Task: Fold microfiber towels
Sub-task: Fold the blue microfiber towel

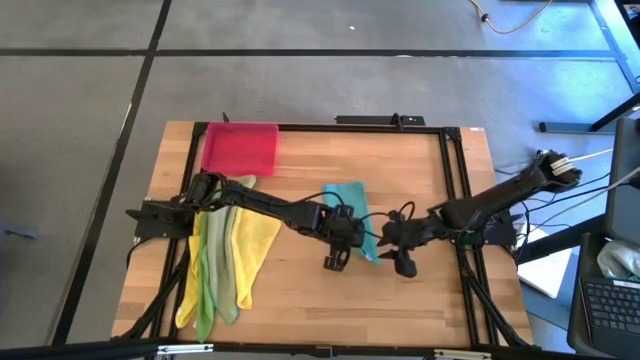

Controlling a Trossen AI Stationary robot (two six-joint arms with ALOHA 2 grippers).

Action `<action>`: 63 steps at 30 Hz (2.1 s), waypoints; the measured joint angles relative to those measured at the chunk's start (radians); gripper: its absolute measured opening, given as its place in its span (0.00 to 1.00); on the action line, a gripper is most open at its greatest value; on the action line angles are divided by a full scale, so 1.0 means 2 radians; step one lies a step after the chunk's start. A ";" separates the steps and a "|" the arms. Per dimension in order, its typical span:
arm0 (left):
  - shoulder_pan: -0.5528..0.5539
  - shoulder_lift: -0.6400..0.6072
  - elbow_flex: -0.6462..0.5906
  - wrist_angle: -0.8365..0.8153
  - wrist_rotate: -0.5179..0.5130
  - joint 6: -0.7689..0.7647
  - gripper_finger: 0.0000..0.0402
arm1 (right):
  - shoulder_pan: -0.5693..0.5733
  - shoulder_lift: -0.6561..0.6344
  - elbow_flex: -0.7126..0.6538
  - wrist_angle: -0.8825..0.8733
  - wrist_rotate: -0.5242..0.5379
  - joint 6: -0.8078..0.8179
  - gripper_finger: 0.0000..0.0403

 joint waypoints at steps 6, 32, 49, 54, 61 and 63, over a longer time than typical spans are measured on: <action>0.005 0.000 0.000 -0.002 0.000 -0.019 0.00 | 0.000 0.068 0.000 0.045 -0.004 0.025 0.59; -0.005 -0.018 0.001 -0.042 -0.011 -0.055 0.00 | 0.004 0.134 0.010 0.026 -0.012 0.056 0.08; -0.030 -0.051 0.000 -0.115 -0.026 -0.087 0.00 | 0.000 0.069 0.040 -0.014 -0.089 -0.018 0.03; -0.042 -0.053 0.001 -0.118 -0.021 -0.096 0.00 | -0.011 0.040 0.041 -0.019 -0.119 -0.039 0.01; -0.024 -0.053 -0.004 -0.125 -0.081 -0.041 0.00 | -0.090 0.032 0.041 -0.062 -0.106 -0.152 0.03; -0.007 -0.052 -0.011 -0.124 -0.092 -0.037 0.00 | -0.115 0.033 0.040 -0.082 -0.105 -0.173 0.04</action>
